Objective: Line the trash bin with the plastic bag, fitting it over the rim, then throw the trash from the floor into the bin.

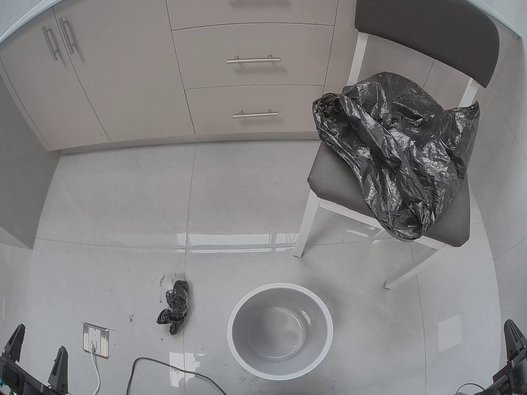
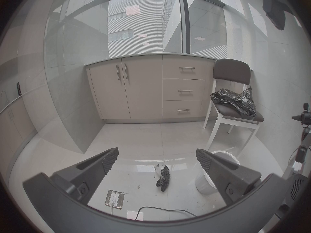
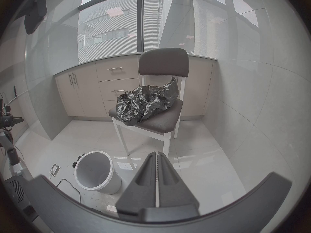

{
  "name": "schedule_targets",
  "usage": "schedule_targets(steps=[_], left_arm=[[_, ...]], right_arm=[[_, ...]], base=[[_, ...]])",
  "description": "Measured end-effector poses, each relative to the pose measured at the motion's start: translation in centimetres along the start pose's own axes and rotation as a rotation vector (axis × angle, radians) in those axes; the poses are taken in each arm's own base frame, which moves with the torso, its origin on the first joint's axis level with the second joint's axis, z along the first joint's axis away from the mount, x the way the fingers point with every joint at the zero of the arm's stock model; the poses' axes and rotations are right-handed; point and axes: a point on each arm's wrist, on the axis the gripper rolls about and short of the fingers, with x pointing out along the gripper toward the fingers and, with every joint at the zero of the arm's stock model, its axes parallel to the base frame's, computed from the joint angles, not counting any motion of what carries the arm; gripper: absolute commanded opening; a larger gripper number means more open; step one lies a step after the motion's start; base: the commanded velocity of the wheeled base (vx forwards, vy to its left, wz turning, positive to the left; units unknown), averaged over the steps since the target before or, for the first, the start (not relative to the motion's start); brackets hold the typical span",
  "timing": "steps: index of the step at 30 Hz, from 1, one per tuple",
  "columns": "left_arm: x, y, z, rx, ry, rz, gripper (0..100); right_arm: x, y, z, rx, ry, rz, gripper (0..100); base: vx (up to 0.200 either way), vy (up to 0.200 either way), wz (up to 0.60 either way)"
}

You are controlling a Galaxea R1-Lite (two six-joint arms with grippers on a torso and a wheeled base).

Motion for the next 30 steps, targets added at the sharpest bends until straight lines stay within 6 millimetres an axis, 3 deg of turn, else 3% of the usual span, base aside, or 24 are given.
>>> schedule_targets(steps=[22, 26, 30], left_arm=[[0.0, -0.1, 0.0, -0.005, 0.005, 0.035, 100], [0.0, -0.1, 0.0, -0.006, 0.006, 0.035, 100], [0.0, -0.1, 0.0, -0.006, 0.006, 0.035, 100]], right_arm=[[0.0, 0.0, 0.2, 0.002, -0.023, 0.004, 0], [-0.4, -0.1, 2.3, 0.078, -0.079, -0.008, 0], [-1.5, -0.2, 6.4, 0.098, -0.166, 0.002, 0]], base=[[0.000, 0.000, 0.00], [0.000, 0.000, 0.00], [0.000, 0.000, 0.00]])
